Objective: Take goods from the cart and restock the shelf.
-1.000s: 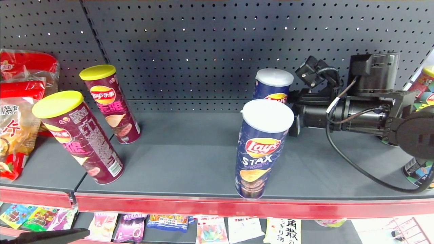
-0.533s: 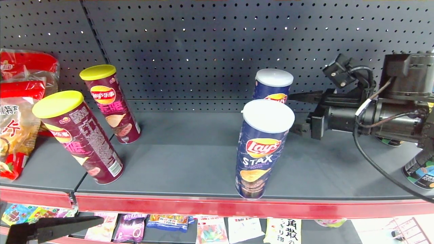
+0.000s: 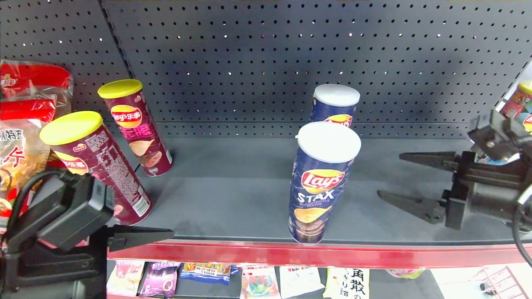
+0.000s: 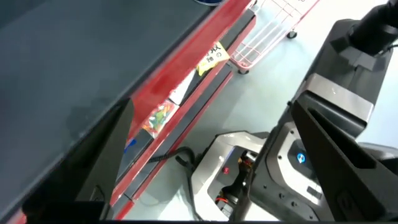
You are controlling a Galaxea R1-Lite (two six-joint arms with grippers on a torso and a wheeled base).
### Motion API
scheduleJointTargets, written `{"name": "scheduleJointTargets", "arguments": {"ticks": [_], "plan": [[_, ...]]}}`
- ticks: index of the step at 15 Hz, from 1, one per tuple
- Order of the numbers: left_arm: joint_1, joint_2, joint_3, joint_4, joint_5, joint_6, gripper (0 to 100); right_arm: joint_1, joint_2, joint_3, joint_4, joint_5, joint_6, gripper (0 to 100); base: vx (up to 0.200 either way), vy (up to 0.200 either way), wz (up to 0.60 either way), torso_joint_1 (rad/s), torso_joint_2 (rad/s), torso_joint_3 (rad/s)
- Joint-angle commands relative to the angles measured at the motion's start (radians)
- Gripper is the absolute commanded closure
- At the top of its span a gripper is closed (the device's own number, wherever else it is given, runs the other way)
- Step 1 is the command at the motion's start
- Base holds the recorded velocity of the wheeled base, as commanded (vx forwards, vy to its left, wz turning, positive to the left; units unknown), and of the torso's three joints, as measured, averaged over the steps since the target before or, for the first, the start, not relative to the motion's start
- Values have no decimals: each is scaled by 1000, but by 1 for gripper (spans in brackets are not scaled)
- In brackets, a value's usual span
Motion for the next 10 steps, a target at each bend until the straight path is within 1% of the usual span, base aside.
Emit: {"name": "scheduleJointTargets", "arguments": {"ticks": [1, 2, 4, 5, 6, 7, 8, 10], "plan": [[-1, 120, -38, -26, 1, 2, 0, -4, -202, 146, 1, 1, 7, 0, 0, 0, 0, 0, 0, 0], [-1, 134, -38, -38, 1, 4, 0, -2, -229, 164, 1, 1, 8, 0, 0, 0, 0, 0, 0, 0], [-3, 209, -38, -74, 3, 25, 0, -2, -373, 241, 7, 5, 31, 0, 0, 0, 0, 0, 0, 0], [-3, 247, -38, -92, 6, 44, 0, -2, -426, 267, 9, 2, 50, 0, 0, 0, 0, 0, 0, 0], [-4, 287, -38, -115, 6, 70, 0, -7, -476, 293, 10, -2, 77, 0, 0, 0, 0, 0, 0, 0], [-4, 323, -45, -137, 4, 90, 0, -25, -511, 307, 10, -24, 102, 0, 0, 0, 0, 0, 0, 0], [-4, 352, -64, -156, 4, 99, 0, -45, -534, 313, 12, -45, 122, 0, 0, 0, 0, 0, 0, 0], [-6, 401, -119, -160, 6, 100, 0, -67, -553, 313, 12, -58, 137, 0, 0, 0, 0, 0, 0, 0]]}}
